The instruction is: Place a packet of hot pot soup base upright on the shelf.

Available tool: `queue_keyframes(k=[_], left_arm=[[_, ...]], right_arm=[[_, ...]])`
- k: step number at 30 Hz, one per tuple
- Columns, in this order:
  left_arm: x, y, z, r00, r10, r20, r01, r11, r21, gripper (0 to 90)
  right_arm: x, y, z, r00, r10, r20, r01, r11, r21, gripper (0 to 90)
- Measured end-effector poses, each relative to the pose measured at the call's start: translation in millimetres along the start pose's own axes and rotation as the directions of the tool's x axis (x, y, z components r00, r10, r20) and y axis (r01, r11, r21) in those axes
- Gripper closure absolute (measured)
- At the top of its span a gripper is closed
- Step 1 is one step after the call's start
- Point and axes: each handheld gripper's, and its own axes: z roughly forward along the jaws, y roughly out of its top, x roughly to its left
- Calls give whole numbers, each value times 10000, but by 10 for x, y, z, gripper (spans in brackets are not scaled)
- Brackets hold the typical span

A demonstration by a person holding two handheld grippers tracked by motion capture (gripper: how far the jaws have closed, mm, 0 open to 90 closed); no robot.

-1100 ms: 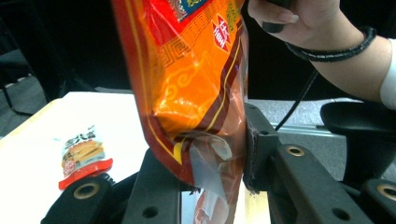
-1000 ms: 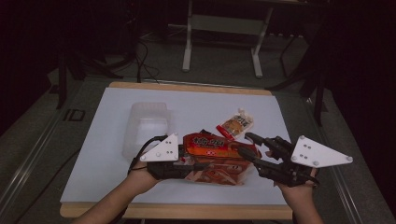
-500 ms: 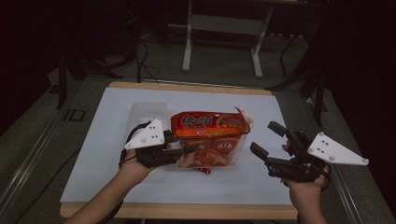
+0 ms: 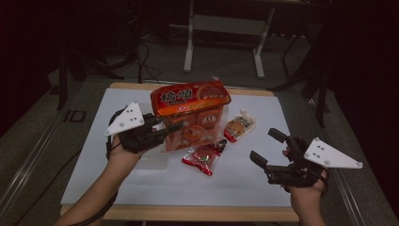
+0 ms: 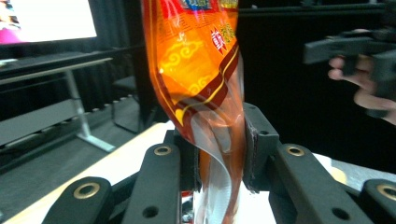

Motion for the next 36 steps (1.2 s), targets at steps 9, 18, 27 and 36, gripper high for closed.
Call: queue_keyframes(k=[9, 18, 27, 36], left_arm=[[225, -1, -105, 9941, -9, -1085, -13, 9998, -207, 721], [516, -129, -184, 9731, -329, -2281, 209, 9983, -549, 721], [752, -353, -215, 9523, -693, -2972, 436, 9948, -922, 721], [893, -606, -278, 9271, -1099, -3584, 742, 9909, -1120, 721]], right_arm=[[-26, -55, -1, 9999, -120, 74, 119, 9999, 107, 135], [-47, -178, -5, 9999, -70, 150, 64, 9993, 375, 137], [-84, -261, -32, 9995, -30, 307, 13, 9985, 541, 138], [-83, -311, -14, 9993, -194, 311, 170, 9968, 777, 140]])
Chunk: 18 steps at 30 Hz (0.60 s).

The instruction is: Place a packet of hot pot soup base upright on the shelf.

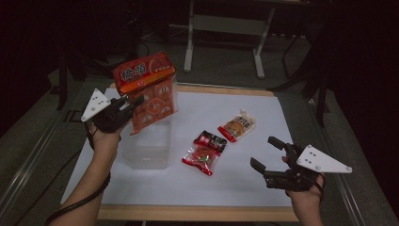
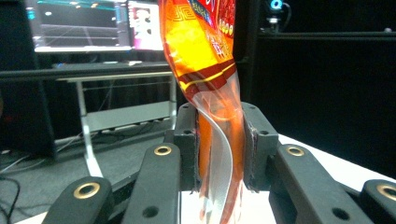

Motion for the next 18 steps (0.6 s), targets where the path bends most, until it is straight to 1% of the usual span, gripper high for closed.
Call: queue_keyframes(k=[3, 5, 7, 8, 9, 10, 15, 16, 17, 18], left_arm=[[63, -74, -21, 9995, -114, -286, 110, 9998, -142, 721], [106, -131, -36, 9983, -298, -500, 286, 9993, -240, 721], [145, -179, -44, 9968, -461, -652, 449, 9988, -193, 721], [168, -226, -48, 9958, -535, -749, 533, 9986, -47, 721], [168, -226, -48, 9958, -535, -749, 533, 9986, -47, 721], [177, -274, -44, 9954, -572, -765, 578, 9983, 58, 720], [165, -350, -9, 9951, -591, -794, 609, 9979, 201, 721], [162, -368, 5, 9951, -505, -855, 531, 9982, 281, 721], [152, -387, 18, 9946, -537, -889, 569, 9978, 336, 720], [149, -409, 31, 9949, -468, -895, 506, 9979, 411, 720]], right_arm=[[3, -2, 12, 10000, -7, -11, 7, 10000, 37, 140], [4, -3, 17, 10000, 23, -33, -23, 10000, 36, 140], [4, -6, 23, 10000, 26, -31, -26, 10000, 45, 140], [4, -9, 27, 10000, 36, -45, -36, 10000, 70, 140], [4, -9, 27, 10000, 36, -45, -36, 10000, 70, 140], [5, -15, 31, 10000, 52, -52, -52, 9999, 95, 140], [0, -29, 49, 9999, 107, -85, -106, 9999, 125, 140], [1, -32, 53, 9999, 87, -90, -86, 9999, 142, 140], [4, -34, 57, 9999, 85, -95, -84, 9998, 165, 140], [9, -36, 59, 9999, 83, -119, -81, 9998, 187, 140]])
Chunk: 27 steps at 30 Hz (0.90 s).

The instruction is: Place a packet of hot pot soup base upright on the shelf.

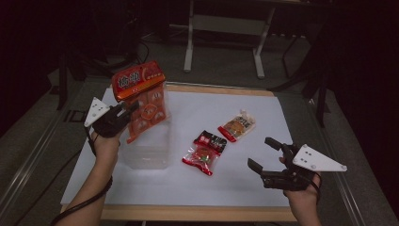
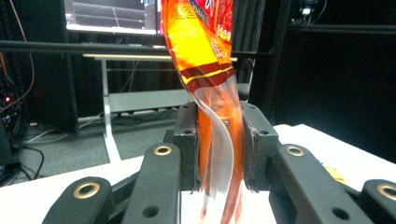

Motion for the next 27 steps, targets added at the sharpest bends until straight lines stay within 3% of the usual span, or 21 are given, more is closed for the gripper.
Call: queue_keyframes(k=[5, 9, 18, 21, 27], left_arm=[[-11, -124, 44, 9999, 143, 41, -144, 9997, 178, 721], [13, -192, 78, 10000, 32, 32, -33, 9994, 358, 720], [47, -248, 83, 9997, -109, 204, 94, 9976, 683, 719], [76, -293, 101, 9996, -117, 241, 82, 9901, 1401, 719], [105, -310, 109, 9993, -157, 338, 110, 9908, 1345, 717]], right_arm=[[0, -15, 8, 10000, 31, -57, -31, 10000, 4, 140], [-10, -37, 23, 9999, 86, -94, -85, 9999, 112, 140], [-3, -60, 54, 9996, 146, -235, -140, 9996, 242, 140], [-6, -62, 57, 9996, 160, -237, -153, 9995, 272, 141], [-15, -78, 53, 9994, 254, -255, -247, 9993, 276, 141]])
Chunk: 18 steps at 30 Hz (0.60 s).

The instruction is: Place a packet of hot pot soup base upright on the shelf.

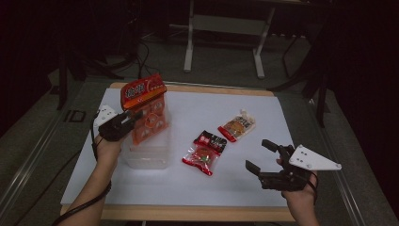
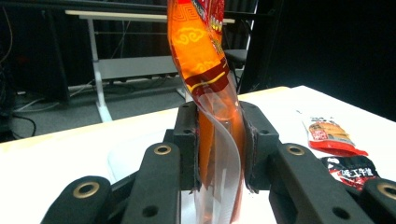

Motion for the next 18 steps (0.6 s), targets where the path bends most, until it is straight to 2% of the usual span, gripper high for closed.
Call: queue_keyframes(k=[3, 4, 5, 8, 12, 16, 18], left_arm=[[49, -33, 7, 9998, -155, -89, 156, 9998, 129, 717], [96, -60, -5, 9986, -503, -144, 505, 9986, 163, 716], [121, -76, -12, 9979, -618, -190, 622, 9979, 175, 716], [146, -107, -22, 9970, -751, -184, 753, 9971, 117, 716], [155, -90, -14, 9978, -632, -185, 637, 9977, 235, 714], [195, -78, -1, 9950, -968, -250, 976, 9947, 332, 710], [202, -77, -2, 9968, -767, -214, 774, 9964, 348, 703]], right_arm=[[-1, -4, 0, 10000, 23, -19, -23, 10000, -5, 142], [-3, -6, 0, 10000, 13, -20, -13, 10000, 19, 142], [-5, -6, 2, 10000, 30, -31, -30, 10000, 22, 142], [-8, -5, 9, 10000, 48, -42, -48, 10000, 31, 142], [-4, -7, 31, 9999, 48, -99, -47, 10000, 68, 142], [10, -10, 45, 9999, 63, -149, -61, 9999, 110, 142], [5, -12, 48, 9999, 59, -154, -57, 9999, 120, 142]])
